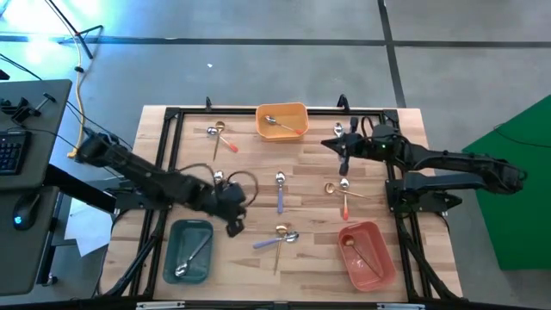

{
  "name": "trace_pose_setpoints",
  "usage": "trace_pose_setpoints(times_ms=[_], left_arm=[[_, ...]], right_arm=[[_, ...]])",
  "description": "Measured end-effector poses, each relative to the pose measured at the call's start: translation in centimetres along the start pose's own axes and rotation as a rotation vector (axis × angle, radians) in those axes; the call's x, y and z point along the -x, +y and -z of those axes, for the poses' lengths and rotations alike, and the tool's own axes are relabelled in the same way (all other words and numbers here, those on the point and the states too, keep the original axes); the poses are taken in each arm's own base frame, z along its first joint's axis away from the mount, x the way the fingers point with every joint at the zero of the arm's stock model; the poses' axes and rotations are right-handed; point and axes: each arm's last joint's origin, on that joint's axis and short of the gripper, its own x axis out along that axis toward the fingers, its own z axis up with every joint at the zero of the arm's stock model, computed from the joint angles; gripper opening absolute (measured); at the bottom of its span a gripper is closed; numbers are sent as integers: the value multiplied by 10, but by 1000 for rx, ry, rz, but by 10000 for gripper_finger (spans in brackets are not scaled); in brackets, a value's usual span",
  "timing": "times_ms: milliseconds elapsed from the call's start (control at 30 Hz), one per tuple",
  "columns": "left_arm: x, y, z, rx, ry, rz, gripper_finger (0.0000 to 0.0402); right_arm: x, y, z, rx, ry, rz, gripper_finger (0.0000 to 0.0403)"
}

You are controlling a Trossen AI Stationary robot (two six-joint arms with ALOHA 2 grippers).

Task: Sort silverware by color (type)
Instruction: Put the top left orange spoon into the yellow bin

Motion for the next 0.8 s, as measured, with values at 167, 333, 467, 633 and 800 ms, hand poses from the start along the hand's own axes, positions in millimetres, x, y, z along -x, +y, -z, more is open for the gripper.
trace_pose_setpoints(times_ms=[167, 333, 467, 633, 800], left_arm=[[-19, 27, -30, -46, 35, 81, 2], [-25, 68, -47, -92, 113, 46, 4], [-16, 114, -67, -75, 181, -47, 12], [3, 165, -87, -104, 226, -138, 15], [6, 197, -95, -159, 321, -159, 24]], right_arm=[[0, 11, -2, -26, -7, -75, 0], [1, 23, -2, -52, 17, -122, 0], [2, 30, -3, -53, 25, -104, 0], [2, 34, -5, -26, 18, -99, 0], [2, 33, -6, 6, 8, -94, 0]])
